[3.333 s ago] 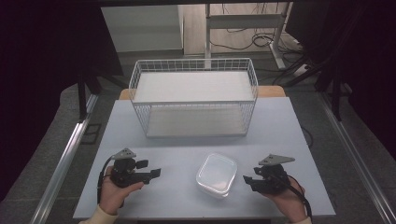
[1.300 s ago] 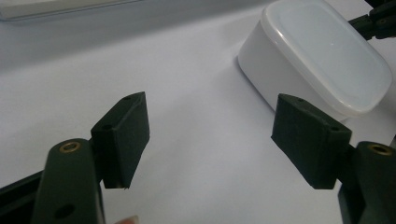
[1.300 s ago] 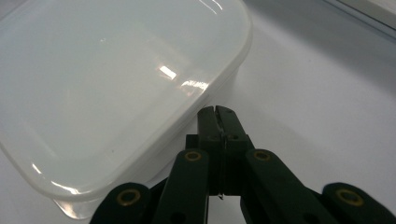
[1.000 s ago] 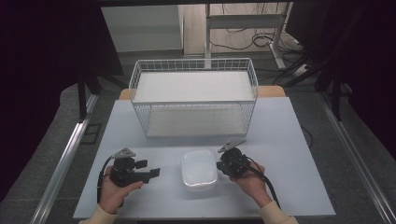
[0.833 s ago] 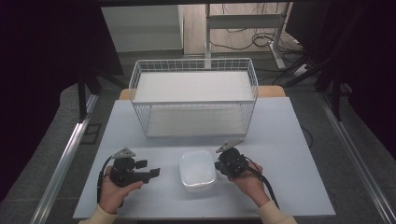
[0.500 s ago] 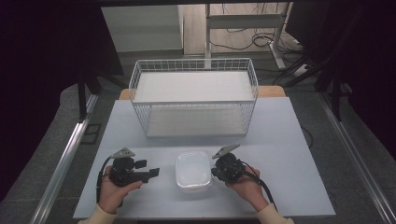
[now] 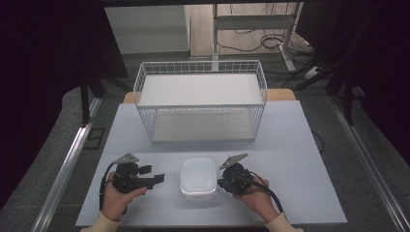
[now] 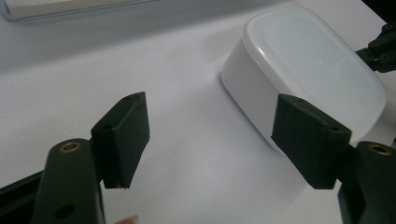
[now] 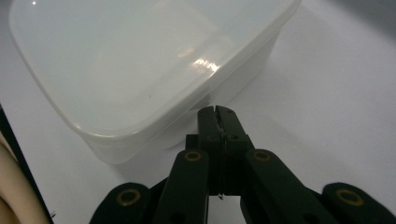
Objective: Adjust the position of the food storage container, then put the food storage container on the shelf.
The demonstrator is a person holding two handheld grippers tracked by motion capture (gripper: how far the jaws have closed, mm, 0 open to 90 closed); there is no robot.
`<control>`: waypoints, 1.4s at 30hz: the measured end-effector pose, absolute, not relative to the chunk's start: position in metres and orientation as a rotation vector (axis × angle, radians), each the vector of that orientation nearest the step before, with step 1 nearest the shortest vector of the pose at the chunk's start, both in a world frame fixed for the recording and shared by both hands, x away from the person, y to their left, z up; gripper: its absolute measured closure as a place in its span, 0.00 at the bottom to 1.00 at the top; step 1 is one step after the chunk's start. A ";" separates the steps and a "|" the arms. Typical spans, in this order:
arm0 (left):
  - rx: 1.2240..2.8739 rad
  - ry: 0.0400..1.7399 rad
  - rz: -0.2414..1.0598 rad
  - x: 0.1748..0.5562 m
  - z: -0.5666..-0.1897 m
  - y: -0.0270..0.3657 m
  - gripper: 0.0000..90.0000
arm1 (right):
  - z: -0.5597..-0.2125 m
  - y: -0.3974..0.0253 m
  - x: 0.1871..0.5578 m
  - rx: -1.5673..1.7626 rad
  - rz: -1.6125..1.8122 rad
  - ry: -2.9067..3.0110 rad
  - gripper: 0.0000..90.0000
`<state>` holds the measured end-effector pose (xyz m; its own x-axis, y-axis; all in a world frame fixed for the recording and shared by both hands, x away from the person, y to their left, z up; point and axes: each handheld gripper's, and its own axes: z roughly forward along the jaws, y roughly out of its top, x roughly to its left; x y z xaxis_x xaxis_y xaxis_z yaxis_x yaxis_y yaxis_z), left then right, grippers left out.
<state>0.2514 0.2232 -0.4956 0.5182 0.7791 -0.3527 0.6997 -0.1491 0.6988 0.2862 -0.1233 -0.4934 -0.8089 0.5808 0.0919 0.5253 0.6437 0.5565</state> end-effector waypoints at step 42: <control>1.791 1.248 -0.032 0.250 -0.483 0.195 0.30 | -0.467 -0.148 0.283 1.169 1.329 2.567 0.40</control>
<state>0.2500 0.1946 -0.4828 0.4850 0.7267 -0.4865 0.7504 -0.0602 0.6583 0.2834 -0.1483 -0.4669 -0.7184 0.6275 0.3002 0.6074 0.3555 0.7104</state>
